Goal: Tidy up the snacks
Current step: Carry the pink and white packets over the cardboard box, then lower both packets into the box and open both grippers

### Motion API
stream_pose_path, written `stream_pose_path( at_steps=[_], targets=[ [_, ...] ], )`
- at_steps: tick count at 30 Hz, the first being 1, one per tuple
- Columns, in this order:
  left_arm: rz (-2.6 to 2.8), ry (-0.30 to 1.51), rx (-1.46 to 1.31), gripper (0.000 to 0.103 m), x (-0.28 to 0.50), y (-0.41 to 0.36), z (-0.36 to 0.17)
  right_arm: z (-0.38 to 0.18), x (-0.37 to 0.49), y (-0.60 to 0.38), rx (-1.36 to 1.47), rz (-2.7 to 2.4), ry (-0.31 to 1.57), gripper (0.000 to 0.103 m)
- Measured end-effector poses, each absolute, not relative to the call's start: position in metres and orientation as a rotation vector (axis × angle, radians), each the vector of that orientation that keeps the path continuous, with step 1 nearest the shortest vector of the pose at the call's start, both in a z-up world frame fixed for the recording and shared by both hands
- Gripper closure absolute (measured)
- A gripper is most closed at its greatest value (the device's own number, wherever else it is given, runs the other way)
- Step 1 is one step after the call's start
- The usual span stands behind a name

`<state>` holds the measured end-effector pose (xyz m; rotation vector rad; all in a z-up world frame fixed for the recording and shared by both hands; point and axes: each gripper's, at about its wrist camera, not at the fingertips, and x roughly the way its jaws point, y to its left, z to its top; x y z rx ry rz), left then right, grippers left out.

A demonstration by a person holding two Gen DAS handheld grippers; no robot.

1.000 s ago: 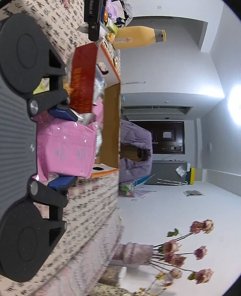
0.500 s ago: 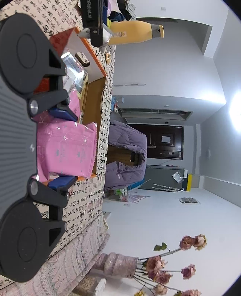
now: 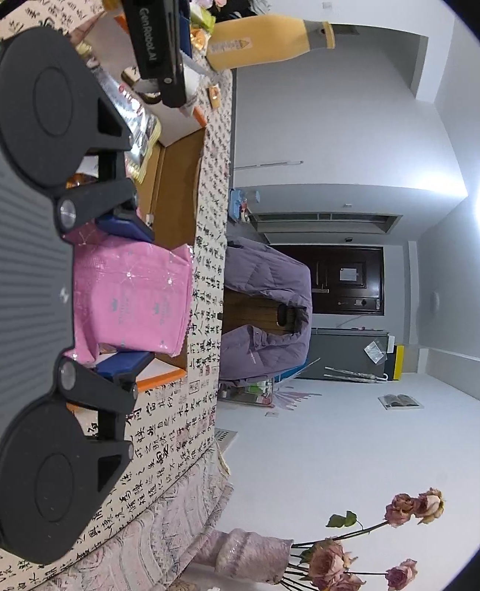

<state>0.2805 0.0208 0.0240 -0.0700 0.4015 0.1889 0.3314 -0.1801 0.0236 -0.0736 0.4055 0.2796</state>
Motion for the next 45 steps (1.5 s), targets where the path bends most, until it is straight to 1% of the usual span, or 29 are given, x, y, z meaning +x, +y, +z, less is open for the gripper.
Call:
stream_pose_path(
  at_steps=[2,5,6,8,9,10,11,12,13,18,28,35,45],
  targets=[
    [0.188,0.410,-0.080,0.049,0.284,0.023,0.017,0.017,0.334,-0.179,-0.079,0.275,0.406,0.042],
    [0.176,0.414,-0.087,0.046,0.287,0.025,0.008,0.010,0.338,-0.183,-0.056,0.277,0.404,0.042],
    [0.173,0.413,-0.086,0.042,0.287,0.026,0.006,0.007,0.338,-0.183,-0.055,0.281,0.402,0.042],
    [0.160,0.411,-0.089,0.038,0.287,0.028,0.003,0.004,0.339,-0.183,-0.064,0.285,0.400,0.042],
    [0.151,0.409,-0.099,0.032,0.287,0.030,0.003,0.004,0.338,-0.182,-0.068,0.285,0.395,0.041],
    [0.143,0.405,-0.107,0.026,0.287,0.031,0.003,0.004,0.338,-0.183,-0.066,0.287,0.391,0.037],
    [0.135,0.395,-0.116,0.022,0.285,0.032,0.004,0.005,0.337,-0.184,-0.057,0.290,0.387,0.021],
    [0.130,0.381,-0.126,0.011,0.282,0.034,0.005,0.005,0.336,-0.186,-0.047,0.295,0.381,0.003],
    [0.132,0.367,-0.135,0.000,0.279,0.035,0.006,0.006,0.333,-0.189,-0.035,0.296,0.368,0.000],
    [0.133,0.306,-0.152,0.000,0.269,0.037,0.012,0.008,0.327,-0.197,-0.012,0.286,0.324,0.000],
    [0.169,0.295,-0.130,0.000,0.265,0.029,0.024,0.013,0.325,-0.197,-0.027,0.260,0.294,0.000],
    [0.144,0.277,-0.136,0.000,0.241,0.030,0.045,0.045,0.300,-0.197,-0.056,0.276,0.267,0.000],
    [0.112,0.263,-0.112,0.000,0.191,0.020,0.061,0.056,0.248,-0.206,-0.086,0.283,0.286,0.000]
  ],
)
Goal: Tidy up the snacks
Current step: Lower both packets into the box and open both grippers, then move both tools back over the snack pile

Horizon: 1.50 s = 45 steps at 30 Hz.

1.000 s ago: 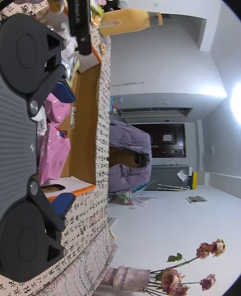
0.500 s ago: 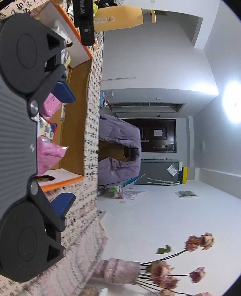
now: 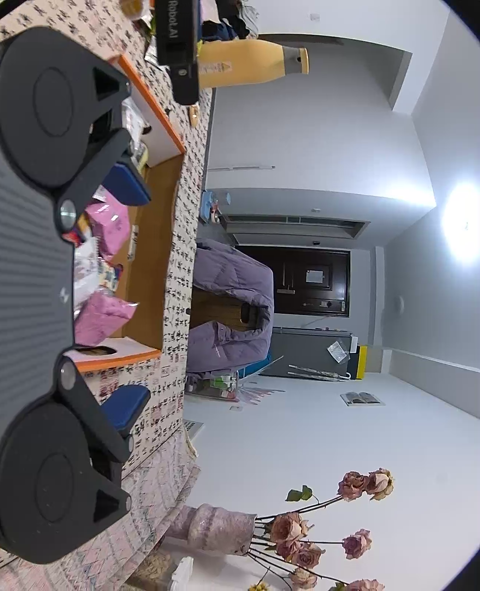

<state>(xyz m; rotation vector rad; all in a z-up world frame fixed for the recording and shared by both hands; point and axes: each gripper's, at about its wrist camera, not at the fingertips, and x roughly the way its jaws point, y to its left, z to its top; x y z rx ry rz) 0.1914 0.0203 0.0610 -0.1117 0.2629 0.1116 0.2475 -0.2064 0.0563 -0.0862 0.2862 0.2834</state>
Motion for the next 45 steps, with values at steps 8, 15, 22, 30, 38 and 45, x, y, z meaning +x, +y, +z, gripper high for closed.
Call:
stream_pose_path(
  at_steps=[8,15,22,30,38,45],
  targets=[
    [0.086,0.306,-0.100,0.000,0.157,0.012,0.050,0.042,0.207,-0.217,-0.109,0.291,0.327,0.000],
    [0.068,0.378,-0.101,0.000,0.135,0.011,0.028,0.023,0.180,-0.223,-0.120,0.306,0.376,0.000],
    [-0.003,0.464,-0.079,0.000,0.118,0.003,0.007,0.002,0.158,-0.232,-0.111,0.315,0.437,0.000],
    [-0.083,0.566,-0.054,0.000,0.113,-0.021,-0.018,-0.016,0.141,-0.244,-0.103,0.304,0.485,0.000],
    [-0.131,0.641,0.005,0.000,0.120,-0.048,-0.032,-0.028,0.139,-0.263,-0.063,0.269,0.521,0.000],
    [-0.156,0.658,0.077,0.019,0.125,-0.067,-0.039,-0.032,0.141,-0.276,-0.032,0.250,0.533,0.000]
  ],
)
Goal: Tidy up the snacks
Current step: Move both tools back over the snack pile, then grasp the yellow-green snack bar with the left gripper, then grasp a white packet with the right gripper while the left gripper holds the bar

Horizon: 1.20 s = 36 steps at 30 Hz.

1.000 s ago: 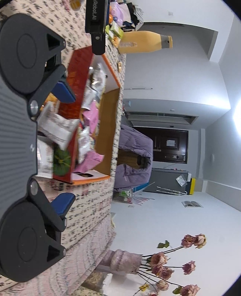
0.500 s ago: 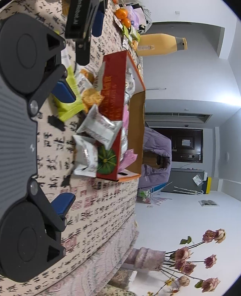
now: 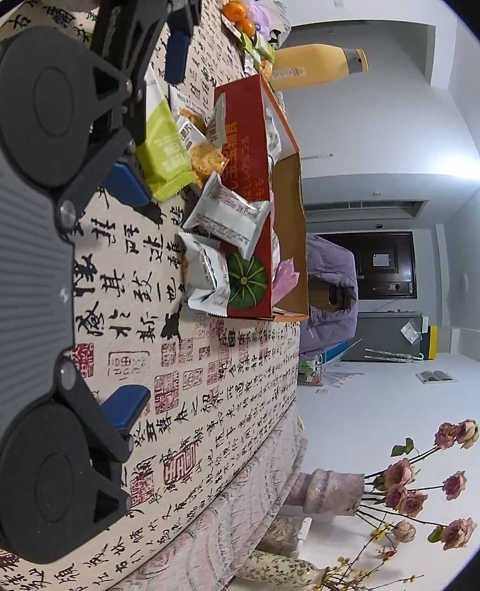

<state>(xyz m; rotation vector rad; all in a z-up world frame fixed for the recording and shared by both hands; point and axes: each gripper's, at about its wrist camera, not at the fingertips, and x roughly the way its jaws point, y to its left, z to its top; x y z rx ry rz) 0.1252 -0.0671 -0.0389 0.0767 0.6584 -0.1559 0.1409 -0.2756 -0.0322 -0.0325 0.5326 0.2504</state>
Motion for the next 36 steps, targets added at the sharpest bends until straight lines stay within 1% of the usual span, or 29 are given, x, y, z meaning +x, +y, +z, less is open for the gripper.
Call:
stream_pose_path(
  at_steps=[1,2,5,6,7,16,26,36],
  targets=[
    [-0.162,0.666,0.082,0.031,0.126,-0.069,-0.040,-0.032,0.141,-0.276,-0.031,0.251,0.533,0.000],
    [-0.174,0.680,0.082,0.038,0.127,-0.071,-0.042,-0.033,0.141,-0.276,-0.030,0.252,0.533,0.000],
    [-0.185,0.669,0.090,0.051,0.124,-0.075,-0.042,-0.033,0.140,-0.276,-0.029,0.256,0.533,0.000],
    [-0.195,0.666,0.092,0.059,0.122,-0.075,-0.042,-0.034,0.140,-0.276,-0.029,0.256,0.534,0.000],
    [-0.202,0.663,0.097,0.064,0.121,-0.077,-0.041,-0.034,0.139,-0.276,-0.028,0.256,0.535,0.000],
    [-0.197,0.582,0.085,0.066,0.100,-0.075,-0.031,-0.035,0.139,-0.273,-0.030,0.257,0.538,0.000],
    [-0.108,0.482,-0.013,0.066,0.097,-0.042,-0.002,-0.030,0.146,-0.262,-0.057,0.263,0.527,0.000],
    [-0.048,0.467,-0.058,0.066,0.110,-0.020,0.004,-0.006,0.188,-0.246,-0.138,0.226,0.492,0.000]
  ],
)
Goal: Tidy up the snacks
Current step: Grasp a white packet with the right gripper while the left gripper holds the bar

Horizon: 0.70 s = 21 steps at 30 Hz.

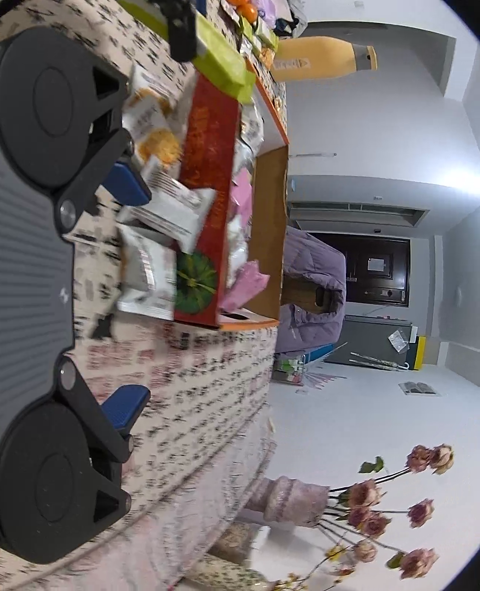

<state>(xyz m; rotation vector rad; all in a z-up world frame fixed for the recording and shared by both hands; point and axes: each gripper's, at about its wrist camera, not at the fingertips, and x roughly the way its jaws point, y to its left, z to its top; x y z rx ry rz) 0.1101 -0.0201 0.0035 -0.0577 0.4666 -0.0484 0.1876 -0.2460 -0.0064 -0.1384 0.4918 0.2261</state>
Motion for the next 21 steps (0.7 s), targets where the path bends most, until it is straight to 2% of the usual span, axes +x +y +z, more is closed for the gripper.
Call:
stream_pose_path(
  at_steps=[14,21],
  targets=[
    [-0.015,0.458,-0.080,0.066,0.123,-0.012,0.005,-0.027,0.263,-0.216,-0.244,0.206,0.637,0.000],
    [-0.014,0.465,-0.083,0.066,0.126,-0.011,0.002,-0.041,0.277,-0.223,-0.174,0.243,0.704,0.008]
  ],
)
